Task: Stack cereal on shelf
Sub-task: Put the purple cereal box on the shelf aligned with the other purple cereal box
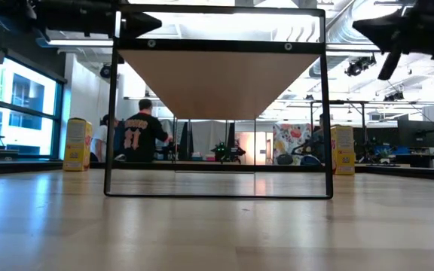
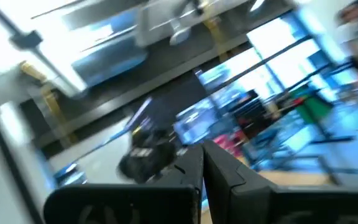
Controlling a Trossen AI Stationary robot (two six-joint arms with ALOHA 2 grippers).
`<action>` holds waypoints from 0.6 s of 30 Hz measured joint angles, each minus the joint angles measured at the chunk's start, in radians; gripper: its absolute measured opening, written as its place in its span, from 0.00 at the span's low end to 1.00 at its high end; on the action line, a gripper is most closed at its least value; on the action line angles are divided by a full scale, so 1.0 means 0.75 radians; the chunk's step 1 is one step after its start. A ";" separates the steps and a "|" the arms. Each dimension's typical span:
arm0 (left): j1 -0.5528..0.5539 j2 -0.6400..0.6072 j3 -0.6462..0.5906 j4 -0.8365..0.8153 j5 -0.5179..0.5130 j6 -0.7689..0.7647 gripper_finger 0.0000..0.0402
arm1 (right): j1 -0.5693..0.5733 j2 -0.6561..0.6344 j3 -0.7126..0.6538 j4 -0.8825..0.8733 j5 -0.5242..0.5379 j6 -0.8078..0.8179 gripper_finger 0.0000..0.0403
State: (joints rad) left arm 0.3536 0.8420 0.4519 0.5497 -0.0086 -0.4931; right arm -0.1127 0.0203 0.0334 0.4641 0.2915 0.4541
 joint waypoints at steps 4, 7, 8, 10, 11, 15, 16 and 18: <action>0.002 -0.035 0.000 -0.001 0.006 0.000 0.00 | 0.000 0.061 0.099 0.000 0.046 -0.041 0.00; 0.003 -0.066 0.000 0.002 0.006 0.013 0.00 | 0.000 0.139 0.163 -0.025 0.072 -0.069 0.00; 0.003 -0.078 0.000 -0.001 0.007 0.024 0.00 | 0.001 0.165 0.181 -0.025 0.097 -0.064 0.00; 0.003 -0.102 0.000 0.001 0.007 0.043 0.00 | 0.000 0.223 0.217 -0.022 0.147 -0.033 0.00; 0.003 -0.114 0.000 0.001 0.007 0.043 0.00 | 0.000 0.253 0.231 -0.022 0.164 -0.023 0.00; 0.003 -0.160 0.000 -0.015 0.007 0.058 0.00 | 0.000 0.371 0.286 -0.024 0.165 -0.012 0.00; 0.003 -0.170 0.000 -0.019 0.007 0.070 0.00 | 0.000 0.400 0.297 -0.024 0.165 -0.012 0.00; 0.003 -0.190 0.000 -0.039 0.007 0.082 0.00 | 0.000 0.459 0.321 -0.024 0.165 -0.012 0.00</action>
State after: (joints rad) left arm 0.3557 0.6998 0.4519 0.5206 -0.0036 -0.4313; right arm -0.1127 0.3646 0.2743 0.4460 0.4149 0.4454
